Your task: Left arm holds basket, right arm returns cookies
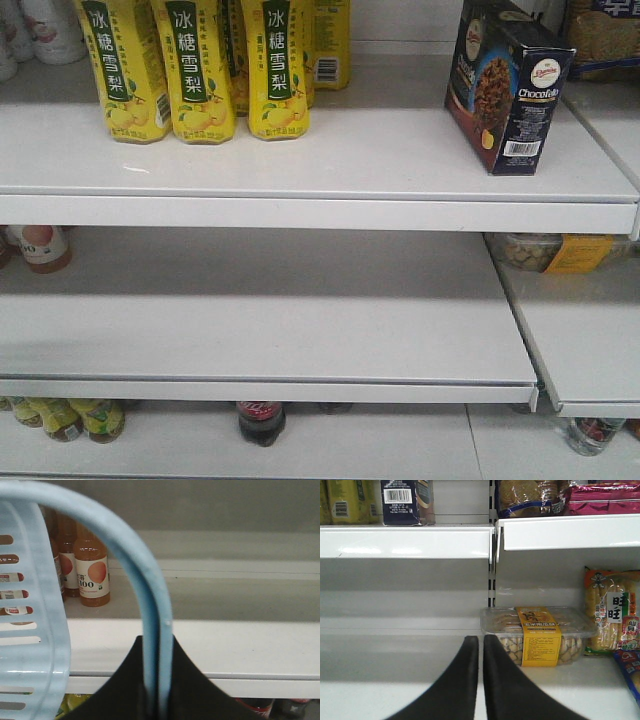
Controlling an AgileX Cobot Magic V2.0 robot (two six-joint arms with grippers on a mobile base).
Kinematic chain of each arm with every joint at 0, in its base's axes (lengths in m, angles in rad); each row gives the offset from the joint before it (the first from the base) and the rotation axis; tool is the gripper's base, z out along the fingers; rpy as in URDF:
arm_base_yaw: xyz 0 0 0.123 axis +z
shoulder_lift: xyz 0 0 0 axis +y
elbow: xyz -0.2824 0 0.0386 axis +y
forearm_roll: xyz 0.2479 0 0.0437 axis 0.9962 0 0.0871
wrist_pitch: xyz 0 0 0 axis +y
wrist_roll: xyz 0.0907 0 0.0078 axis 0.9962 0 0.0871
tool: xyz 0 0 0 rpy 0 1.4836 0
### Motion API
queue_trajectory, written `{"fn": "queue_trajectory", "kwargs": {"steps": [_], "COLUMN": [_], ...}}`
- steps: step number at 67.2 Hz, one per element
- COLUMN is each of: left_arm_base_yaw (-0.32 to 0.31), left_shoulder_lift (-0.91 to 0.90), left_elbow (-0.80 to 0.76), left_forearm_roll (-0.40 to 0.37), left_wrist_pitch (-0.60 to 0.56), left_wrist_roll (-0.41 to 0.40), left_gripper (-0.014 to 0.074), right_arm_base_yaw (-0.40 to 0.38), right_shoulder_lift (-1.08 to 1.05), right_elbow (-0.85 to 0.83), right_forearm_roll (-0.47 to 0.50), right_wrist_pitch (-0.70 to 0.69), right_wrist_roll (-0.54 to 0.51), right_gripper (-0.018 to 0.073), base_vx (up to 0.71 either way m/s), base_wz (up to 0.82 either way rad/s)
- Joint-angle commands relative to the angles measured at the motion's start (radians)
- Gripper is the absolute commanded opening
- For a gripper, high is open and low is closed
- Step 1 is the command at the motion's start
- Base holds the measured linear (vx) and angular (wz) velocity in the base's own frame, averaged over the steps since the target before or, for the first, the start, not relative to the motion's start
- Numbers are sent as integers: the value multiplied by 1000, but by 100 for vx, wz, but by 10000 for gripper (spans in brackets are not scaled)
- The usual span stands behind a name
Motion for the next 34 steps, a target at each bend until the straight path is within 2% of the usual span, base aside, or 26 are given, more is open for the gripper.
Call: {"fn": "queue_trajectory", "kwargs": {"steps": [1,34], "left_arm_base_yaw": [-6,-6], "left_shoulder_lift": [-18,-18], "left_elbow": [-30,-30], "left_forearm_roll": [18,18], "left_wrist_pitch": [-103,-103], "left_wrist_roll": [17,17], "left_gripper": [-3,-3], "right_arm_base_yaw": [-1,-1], "right_shoulder_lift": [-13,-13], "right_elbow": [18,18], "right_forearm_roll": [-1,-1], "right_wrist_pitch": [-75,-75], "right_wrist_roll": [-10,-10], "right_gripper": [-6,-6], "base_vx": [0,0], "base_wz": [0,0]}}
